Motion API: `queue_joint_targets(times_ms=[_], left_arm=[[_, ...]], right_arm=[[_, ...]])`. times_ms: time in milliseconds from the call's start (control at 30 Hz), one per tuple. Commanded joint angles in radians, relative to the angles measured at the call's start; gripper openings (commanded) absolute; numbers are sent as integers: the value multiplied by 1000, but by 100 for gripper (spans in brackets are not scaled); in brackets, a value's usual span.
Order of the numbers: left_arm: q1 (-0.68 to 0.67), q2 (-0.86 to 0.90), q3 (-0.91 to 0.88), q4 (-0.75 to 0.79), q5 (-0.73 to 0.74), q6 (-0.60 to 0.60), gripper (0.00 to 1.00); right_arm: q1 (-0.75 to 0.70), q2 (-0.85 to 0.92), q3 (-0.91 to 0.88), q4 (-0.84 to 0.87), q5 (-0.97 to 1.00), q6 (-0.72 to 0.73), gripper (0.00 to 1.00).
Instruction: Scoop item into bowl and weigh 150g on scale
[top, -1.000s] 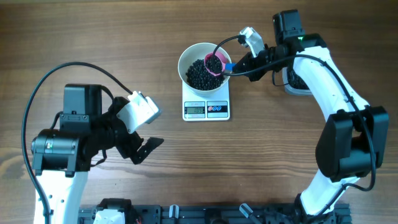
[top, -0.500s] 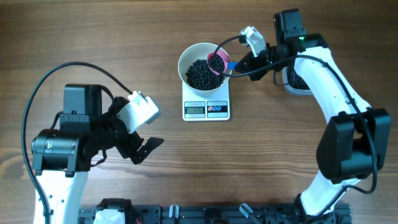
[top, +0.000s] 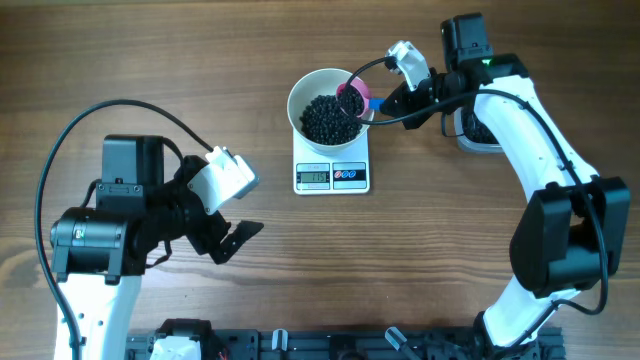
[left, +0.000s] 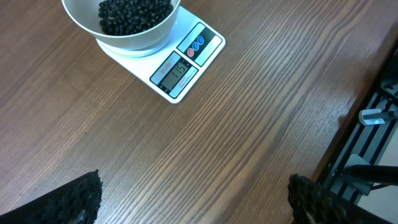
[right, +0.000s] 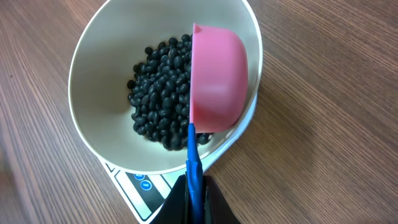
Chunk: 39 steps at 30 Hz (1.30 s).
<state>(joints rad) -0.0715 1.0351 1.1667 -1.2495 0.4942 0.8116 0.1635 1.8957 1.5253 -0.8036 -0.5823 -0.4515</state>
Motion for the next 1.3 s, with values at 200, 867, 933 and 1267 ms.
queue_joint_targets(times_ms=[200, 867, 933, 1267], left_arm=[[-4, -2, 18, 3, 1, 23, 100], [-4, -2, 18, 3, 1, 23, 100], [-4, -2, 18, 3, 1, 23, 100], [-4, -2, 18, 3, 1, 23, 100]], right_arm=[[8, -39, 6, 6, 6, -20, 4], [8, -64, 10, 6, 71, -20, 4], [8, -66, 10, 8, 72, -20, 4], [8, -102, 11, 13, -13, -19, 4]])
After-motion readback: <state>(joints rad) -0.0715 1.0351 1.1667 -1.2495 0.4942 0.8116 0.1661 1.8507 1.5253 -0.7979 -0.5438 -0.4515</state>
